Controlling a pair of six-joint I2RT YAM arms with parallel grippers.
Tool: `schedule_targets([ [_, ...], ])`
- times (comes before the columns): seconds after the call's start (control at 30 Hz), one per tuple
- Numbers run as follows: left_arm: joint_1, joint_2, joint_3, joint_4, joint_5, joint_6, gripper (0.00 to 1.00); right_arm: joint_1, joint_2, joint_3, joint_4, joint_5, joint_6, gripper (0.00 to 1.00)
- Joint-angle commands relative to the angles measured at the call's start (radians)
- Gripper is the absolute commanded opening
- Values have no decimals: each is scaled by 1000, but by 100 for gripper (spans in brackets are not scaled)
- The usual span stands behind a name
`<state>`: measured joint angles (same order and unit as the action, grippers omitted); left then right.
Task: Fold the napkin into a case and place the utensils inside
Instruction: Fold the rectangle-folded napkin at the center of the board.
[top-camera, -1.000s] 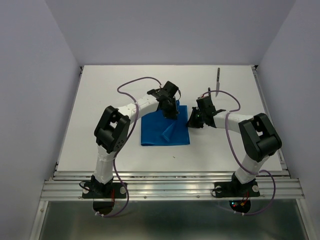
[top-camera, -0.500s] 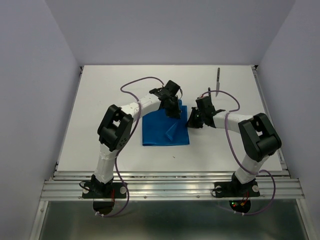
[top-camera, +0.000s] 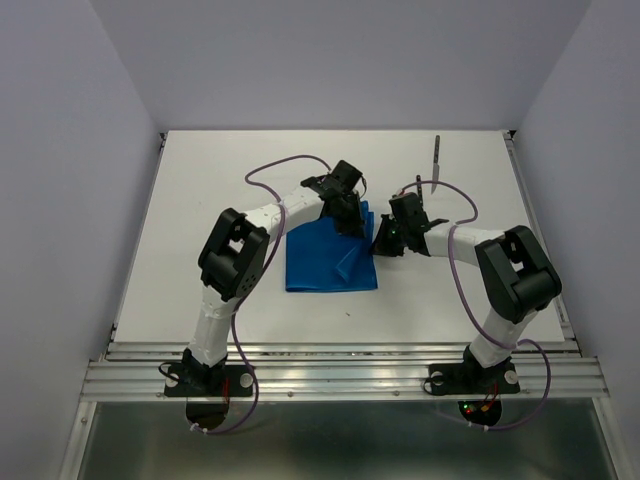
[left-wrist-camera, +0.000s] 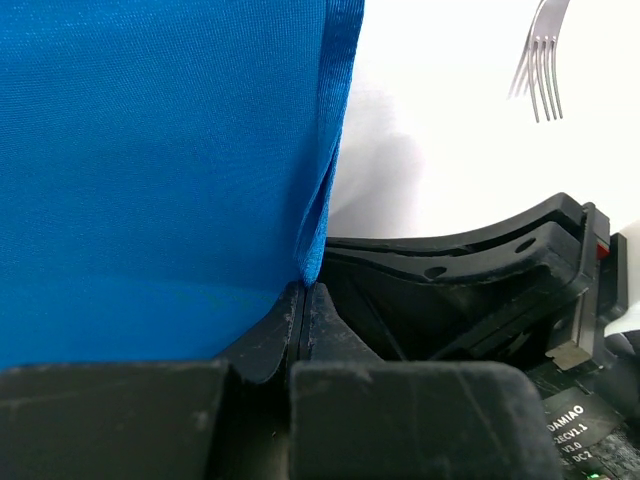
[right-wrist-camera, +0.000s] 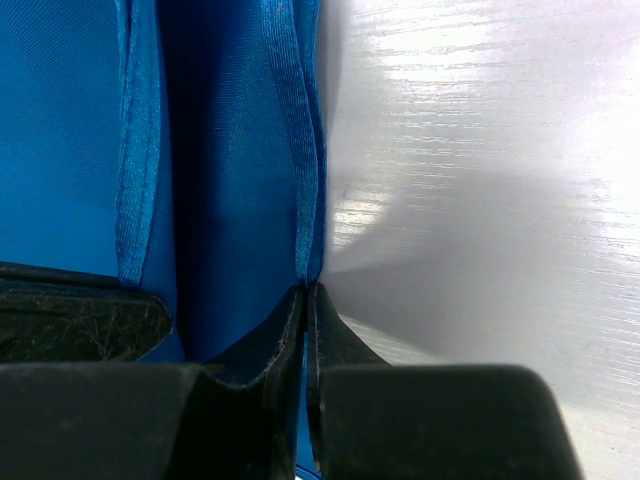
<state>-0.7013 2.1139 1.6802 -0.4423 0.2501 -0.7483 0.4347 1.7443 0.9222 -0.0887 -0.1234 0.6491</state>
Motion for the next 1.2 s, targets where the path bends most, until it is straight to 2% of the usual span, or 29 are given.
schedule_targets([
  [0.0, -13, -6, 52, 20, 34, -13, 0, 19, 38, 9, -28, 25, -5, 5],
  [1.07, -20, 51, 110, 7, 18, -22, 0, 19, 24, -11, -28, 37, -3, 6],
  [1.17, -21, 43, 104, 10, 20, -23, 10, 19, 23, -11, -29, 42, -2, 6],
])
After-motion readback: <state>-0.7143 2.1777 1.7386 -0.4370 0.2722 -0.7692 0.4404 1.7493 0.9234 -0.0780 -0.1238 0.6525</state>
